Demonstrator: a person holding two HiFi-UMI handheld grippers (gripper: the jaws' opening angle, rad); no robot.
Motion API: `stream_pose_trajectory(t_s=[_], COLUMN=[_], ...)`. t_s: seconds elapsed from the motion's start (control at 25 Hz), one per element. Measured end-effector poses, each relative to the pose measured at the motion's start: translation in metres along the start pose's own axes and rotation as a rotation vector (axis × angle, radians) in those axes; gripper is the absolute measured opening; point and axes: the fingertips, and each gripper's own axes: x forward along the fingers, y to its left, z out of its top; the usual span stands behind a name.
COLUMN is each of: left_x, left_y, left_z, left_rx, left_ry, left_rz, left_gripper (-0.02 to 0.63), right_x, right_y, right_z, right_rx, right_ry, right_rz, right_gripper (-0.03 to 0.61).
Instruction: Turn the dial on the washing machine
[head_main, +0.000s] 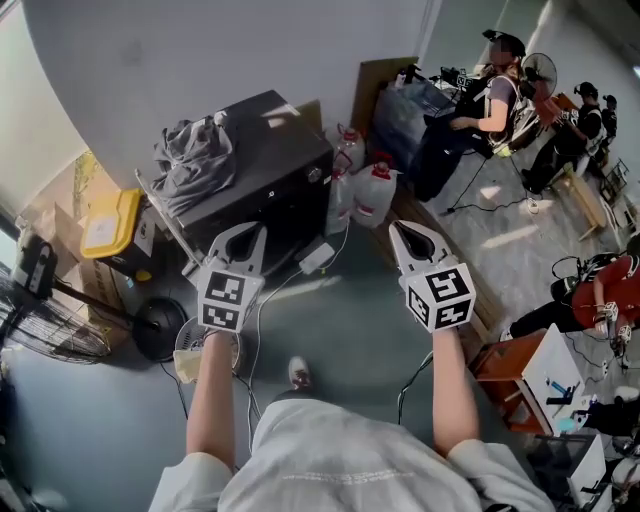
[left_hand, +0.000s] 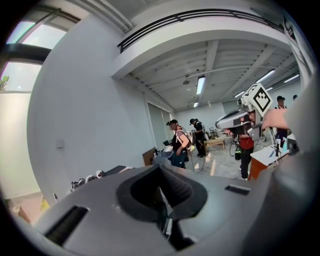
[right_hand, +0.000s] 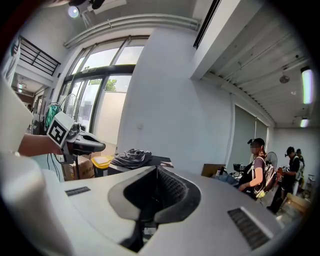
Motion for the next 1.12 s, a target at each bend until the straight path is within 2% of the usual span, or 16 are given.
stream_pose_trajectory(t_s=[0.48,0.84,0.96,1.12], left_x=[0.057,0.076,0.084,0.104], left_y=[0.061,0.094,0.100,0.111], left_z=[-0.023,-0.046,-0.055,-0.066], left_rx=[-0.021,-0.061,-0.068,-0.104], left_ry=[0.021,0.059,0.084,0.131], left_rz=[-0.038,0.011,0.035,0.082], left_gripper=[0.015,0.015,0.015,0.015], right_x=[0.089,0.151,0.176,0.217], right_y=[-0.007,-0.013,-0.018,-0.030], right_z=[-0.012,-0.024,-0.032,-0.047], right_rx=[0.036,0.042,0.053,0.064], right_ry=[0.073,0.101,0.113,0.142], right_rz=[0.012,0.056,0.101,0.171], right_gripper=[0.017,0.019,0.120,0.148])
